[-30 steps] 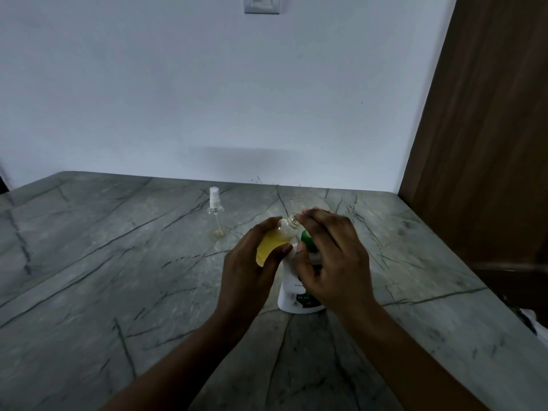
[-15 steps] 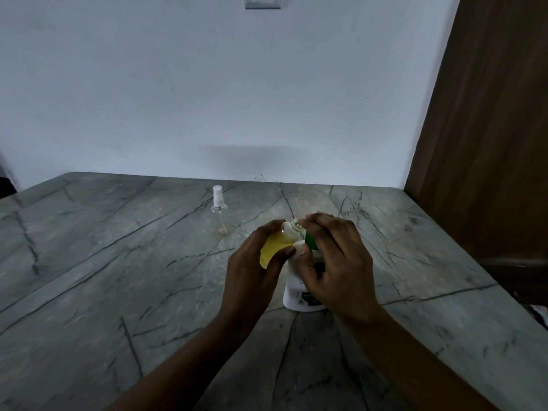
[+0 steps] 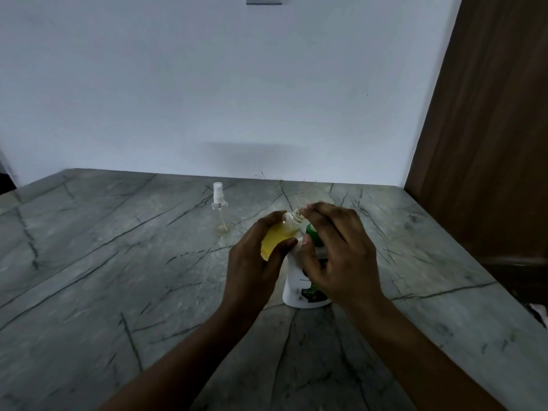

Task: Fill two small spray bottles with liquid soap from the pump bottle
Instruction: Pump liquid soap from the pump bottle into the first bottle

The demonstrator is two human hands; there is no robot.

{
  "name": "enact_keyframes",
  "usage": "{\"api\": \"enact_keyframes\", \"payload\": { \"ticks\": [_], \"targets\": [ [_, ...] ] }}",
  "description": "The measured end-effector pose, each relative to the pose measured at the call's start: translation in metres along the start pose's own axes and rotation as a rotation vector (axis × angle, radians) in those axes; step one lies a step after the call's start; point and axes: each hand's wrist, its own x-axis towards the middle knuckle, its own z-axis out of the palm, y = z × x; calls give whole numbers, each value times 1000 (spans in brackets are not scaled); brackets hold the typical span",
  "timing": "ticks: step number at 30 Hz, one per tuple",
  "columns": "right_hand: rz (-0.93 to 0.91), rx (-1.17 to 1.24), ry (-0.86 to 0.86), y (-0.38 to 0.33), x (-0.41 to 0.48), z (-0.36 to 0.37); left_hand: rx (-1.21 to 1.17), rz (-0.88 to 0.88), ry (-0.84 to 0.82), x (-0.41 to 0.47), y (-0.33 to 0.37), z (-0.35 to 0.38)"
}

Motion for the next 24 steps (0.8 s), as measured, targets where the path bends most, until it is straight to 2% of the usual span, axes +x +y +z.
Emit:
{"api": "enact_keyframes", "payload": {
  "ticks": [14, 24],
  "targets": [
    [-17, 11, 48, 2, -11, 11, 15, -7, -5, -4, -8, 0],
    [-21, -7, 13, 2, -4, 6, -11, -29, 1, -1, -2, -1]
  ]
}}
